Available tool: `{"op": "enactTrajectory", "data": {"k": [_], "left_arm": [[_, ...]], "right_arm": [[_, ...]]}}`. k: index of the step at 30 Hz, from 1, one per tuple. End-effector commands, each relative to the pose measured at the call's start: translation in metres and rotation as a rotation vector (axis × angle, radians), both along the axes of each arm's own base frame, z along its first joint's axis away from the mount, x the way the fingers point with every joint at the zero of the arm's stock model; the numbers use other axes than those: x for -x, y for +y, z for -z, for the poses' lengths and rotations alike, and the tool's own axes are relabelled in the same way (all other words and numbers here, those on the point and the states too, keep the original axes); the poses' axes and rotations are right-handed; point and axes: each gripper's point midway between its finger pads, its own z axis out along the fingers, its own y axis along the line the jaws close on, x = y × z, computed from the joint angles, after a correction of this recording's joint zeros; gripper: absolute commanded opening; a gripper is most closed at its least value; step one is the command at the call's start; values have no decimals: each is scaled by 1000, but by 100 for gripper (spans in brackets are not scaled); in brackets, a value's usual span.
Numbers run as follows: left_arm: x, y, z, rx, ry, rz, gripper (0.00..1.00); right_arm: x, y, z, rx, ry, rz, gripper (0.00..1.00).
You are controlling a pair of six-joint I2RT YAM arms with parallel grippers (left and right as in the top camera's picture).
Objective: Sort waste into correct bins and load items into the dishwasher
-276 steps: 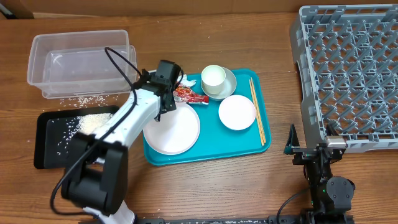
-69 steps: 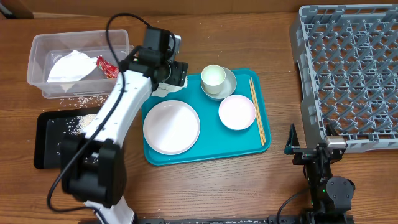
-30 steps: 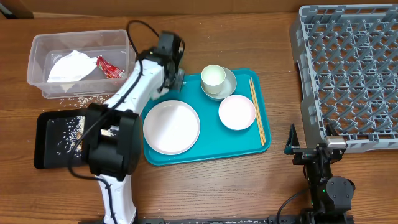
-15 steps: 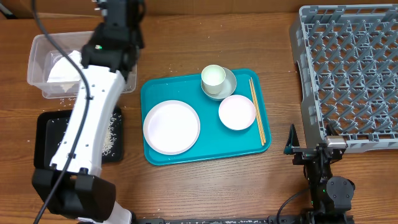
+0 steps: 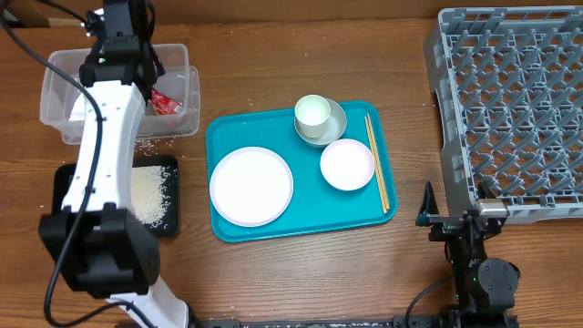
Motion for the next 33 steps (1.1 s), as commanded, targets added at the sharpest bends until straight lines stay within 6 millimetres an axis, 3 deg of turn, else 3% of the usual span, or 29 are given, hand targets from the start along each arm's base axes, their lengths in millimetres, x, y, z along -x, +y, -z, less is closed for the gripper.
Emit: {"op": "enactTrajectory", "data": {"k": [1,9,12,17,22,26,33], "left_arm": [[0,4,18,22,31,-20,95],[17,5,4,24,38,-43,100],[37,14,-16,24,-12,-159,100],[89,39,-59,39,-158,-438,100],[126,51,-84,103,-231,-539,100],[144,54,-80,119,-178,-554,100],[144,47,-66,147,-112,-539,100]], "right_arm": [[0,0,1,0,-6,-3,100],[0,0,1,0,-6,-3,100],[0,0,1,0,-6,-3,100],[0,0,1,0,-6,-3,100],[0,0,1,0,-6,-3,100],[0,0,1,0,-6,-3,100],[0,0,1,0,-6,-3,100]]}}
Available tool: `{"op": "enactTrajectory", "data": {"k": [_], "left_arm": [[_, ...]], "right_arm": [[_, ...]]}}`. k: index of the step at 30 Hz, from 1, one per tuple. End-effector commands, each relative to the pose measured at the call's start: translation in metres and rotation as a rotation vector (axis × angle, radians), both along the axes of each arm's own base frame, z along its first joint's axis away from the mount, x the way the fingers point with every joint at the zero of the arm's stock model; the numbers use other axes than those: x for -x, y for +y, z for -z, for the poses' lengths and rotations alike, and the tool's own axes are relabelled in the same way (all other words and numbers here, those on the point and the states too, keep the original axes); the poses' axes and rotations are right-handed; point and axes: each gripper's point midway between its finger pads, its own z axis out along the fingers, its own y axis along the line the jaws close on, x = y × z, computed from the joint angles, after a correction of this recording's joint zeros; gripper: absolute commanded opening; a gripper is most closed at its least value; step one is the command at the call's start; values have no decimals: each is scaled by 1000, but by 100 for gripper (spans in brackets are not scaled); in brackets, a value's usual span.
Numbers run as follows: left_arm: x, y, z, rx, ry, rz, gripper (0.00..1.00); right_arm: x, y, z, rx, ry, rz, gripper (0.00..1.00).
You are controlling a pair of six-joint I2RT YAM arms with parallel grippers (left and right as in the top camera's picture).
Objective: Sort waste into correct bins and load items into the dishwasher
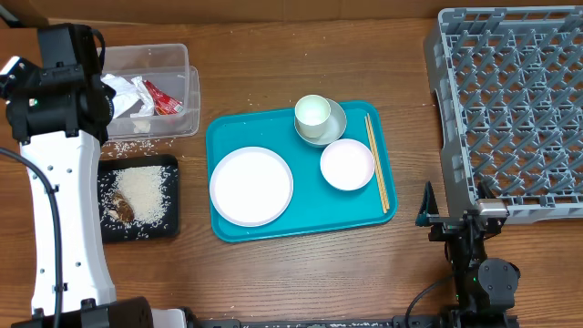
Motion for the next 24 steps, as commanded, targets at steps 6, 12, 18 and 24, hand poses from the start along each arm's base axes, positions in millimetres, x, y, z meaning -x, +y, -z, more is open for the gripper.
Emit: {"op": "enactTrajectory", "data": {"k": [6,12,18,24], "left_arm": [[-7,-10,13,73,-4,15,100],[-8,-11,14,85,-6,21,100],[-8,-11,14,85,-6,21,100],[-8,-11,14,85,-6,21,100]], "right_arm": [[0,0,1,0,-6,-3,100],[0,0,1,0,-6,-3,100],[0,0,1,0,-6,-3,100],[0,0,1,0,-6,-3,100]]}}
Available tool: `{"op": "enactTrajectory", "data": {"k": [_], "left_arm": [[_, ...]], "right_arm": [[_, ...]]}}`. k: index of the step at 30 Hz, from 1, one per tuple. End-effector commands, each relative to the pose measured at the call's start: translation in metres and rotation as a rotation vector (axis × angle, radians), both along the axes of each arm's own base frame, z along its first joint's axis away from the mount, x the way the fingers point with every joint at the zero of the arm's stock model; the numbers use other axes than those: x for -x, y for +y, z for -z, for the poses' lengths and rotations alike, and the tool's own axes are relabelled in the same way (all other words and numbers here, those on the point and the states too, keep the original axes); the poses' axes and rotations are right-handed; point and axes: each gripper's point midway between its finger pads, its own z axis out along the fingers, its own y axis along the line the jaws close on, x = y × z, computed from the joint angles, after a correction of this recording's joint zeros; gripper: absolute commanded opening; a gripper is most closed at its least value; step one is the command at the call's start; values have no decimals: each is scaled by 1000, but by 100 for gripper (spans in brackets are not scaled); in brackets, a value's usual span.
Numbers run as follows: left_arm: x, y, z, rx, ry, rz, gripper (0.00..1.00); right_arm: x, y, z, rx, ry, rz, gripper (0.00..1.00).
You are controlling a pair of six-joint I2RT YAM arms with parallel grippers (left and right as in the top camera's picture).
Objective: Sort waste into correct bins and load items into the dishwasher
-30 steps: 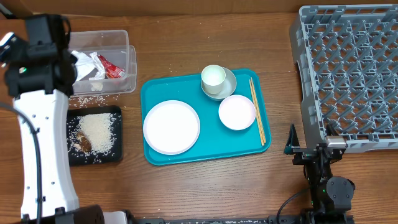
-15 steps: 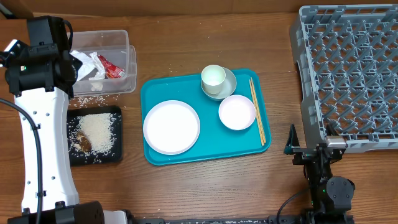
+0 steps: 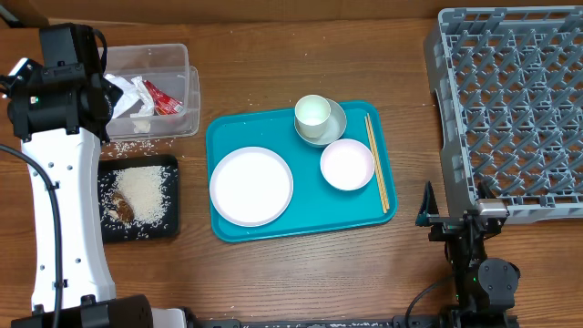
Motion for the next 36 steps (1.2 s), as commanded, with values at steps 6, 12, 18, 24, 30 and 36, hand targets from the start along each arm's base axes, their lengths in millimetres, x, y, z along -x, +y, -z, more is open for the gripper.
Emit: {"op": "enactTrajectory", "data": {"k": [6,12,18,24,30,36], "left_arm": [[-1,-1,5,13,2,-13,100],[-1,-1,5,13,2,-13,100],[-1,-1,5,13,3,-13,100],[-1,-1,5,13,3,-13,100],[-1,-1,5,13,2,-13,100],[-1,-1,5,13,2,-13,100]], "right_arm": [[0,0,1,0,-6,-3,100],[0,0,1,0,-6,-3,100],[0,0,1,0,-6,-3,100],[12,60,-15,-245,-23,-358,100],[99,153,-22,-988,540,-1015,100],[94,150,-27,-1411,779,-884,100]]}}
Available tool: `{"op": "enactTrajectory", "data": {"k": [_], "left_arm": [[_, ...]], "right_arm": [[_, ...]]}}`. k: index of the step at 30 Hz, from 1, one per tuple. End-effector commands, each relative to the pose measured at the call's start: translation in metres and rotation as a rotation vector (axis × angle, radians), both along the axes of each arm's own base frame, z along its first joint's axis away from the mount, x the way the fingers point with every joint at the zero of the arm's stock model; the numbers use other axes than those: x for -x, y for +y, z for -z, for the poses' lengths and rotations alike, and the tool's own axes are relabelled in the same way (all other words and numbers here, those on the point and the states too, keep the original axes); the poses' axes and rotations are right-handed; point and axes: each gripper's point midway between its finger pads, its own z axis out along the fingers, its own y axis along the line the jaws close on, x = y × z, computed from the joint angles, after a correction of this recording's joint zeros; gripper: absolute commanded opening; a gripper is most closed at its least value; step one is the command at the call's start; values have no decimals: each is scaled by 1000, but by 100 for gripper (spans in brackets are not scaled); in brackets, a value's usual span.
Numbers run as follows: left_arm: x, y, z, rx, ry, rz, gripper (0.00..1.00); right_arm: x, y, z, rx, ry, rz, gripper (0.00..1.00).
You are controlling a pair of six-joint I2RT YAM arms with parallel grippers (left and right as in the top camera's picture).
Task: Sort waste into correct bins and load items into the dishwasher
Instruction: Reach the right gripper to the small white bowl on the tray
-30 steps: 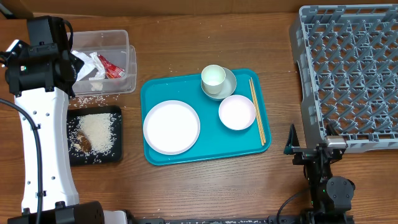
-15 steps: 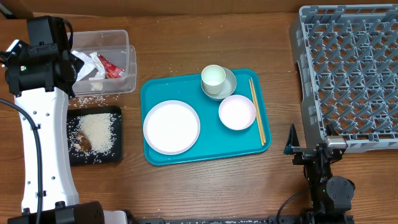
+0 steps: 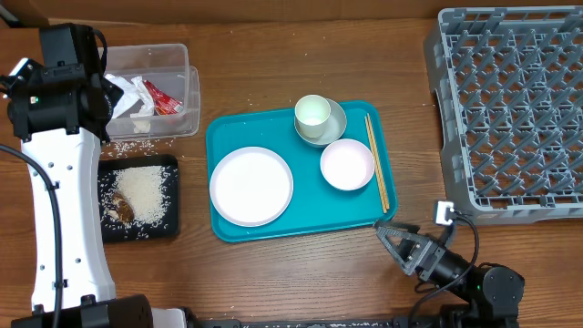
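A teal tray (image 3: 228, 137) holds a white plate (image 3: 251, 186), a white bowl (image 3: 347, 165), a pale cup (image 3: 311, 111) standing in a small dish, and a pair of chopsticks (image 3: 377, 162) along its right side. The grey dish rack (image 3: 510, 109) fills the right. My right gripper (image 3: 390, 240) lies low just off the tray's front right corner, its fingers spread and empty, pointing at the tray. My left arm stands at the left edge, with its gripper (image 3: 107, 97) beside the clear bin (image 3: 173, 55); the arm mostly hides the fingers.
The clear bin holds crumpled wrappers, one of them red. In front of it a black tray (image 3: 168, 223) carries rice and a brown scrap. Loose rice grains lie on the wood between them. The rack's front edge is close to my right arm.
My right arm has left its upright rest below the rack; its gripper is now lower and further left, near the tray's front right corner. The left arm has not moved.
At first my left arm reached over the clear bin and hid part of the black tray. Then it stood back at the left edge, with wrappers showing in the bin, and it has stayed there. The right arm rested until now.
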Motion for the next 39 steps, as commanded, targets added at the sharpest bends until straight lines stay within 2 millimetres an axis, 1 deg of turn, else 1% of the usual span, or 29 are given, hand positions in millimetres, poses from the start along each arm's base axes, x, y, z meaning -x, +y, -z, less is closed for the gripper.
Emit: {"op": "enactTrajectory", "data": {"k": [1,2,3,5,8,12,17,22,25,26,27,29,30,32,34,37,39], "left_arm": [[-1,0,4,6,3,-16,100],[-1,0,4,6,3,-16,100],[-1,0,4,6,3,-16,100],[-1,0,4,6,3,-16,100],[-1,0,4,6,3,-16,100],[-1,0,4,6,3,-16,100],[-1,0,4,6,3,-16,100],[-1,0,4,7,3,-16,100],[-1,0,4,6,3,-16,100],[-1,0,4,6,3,-16,100],[-1,0,4,6,3,-16,100],[-1,0,4,6,3,-16,100],[-1,0,4,7,3,-16,100],[-1,0,4,6,3,-16,100],[-1,0,4,7,3,-16,100],[-1,0,4,6,3,-16,100],[-1,0,4,6,3,-16,100]], "right_arm": [[14,7,-4,-190,300,-113,100],[17,7,-19,-200,227,-122,100],[19,7,-29,-205,186,-128,100],[22,5,-45,-209,133,-120,99],[20,0,-67,-224,91,-67,99],[7,-8,-78,-187,110,46,99],[-16,-16,-88,-4,96,156,99],[-51,-27,-102,250,118,228,99],[-73,-48,-106,476,181,311,99],[-82,-65,-107,617,238,377,99],[-85,-75,-107,694,274,413,99],[-89,-88,-107,841,333,448,99],[-91,-89,-106,946,379,431,99],[-92,-79,-99,1042,415,365,99],[-94,-62,-87,1139,424,275,99],[-100,-37,-58,1264,440,176,100],[-112,-22,-40,1323,441,142,100]]}}
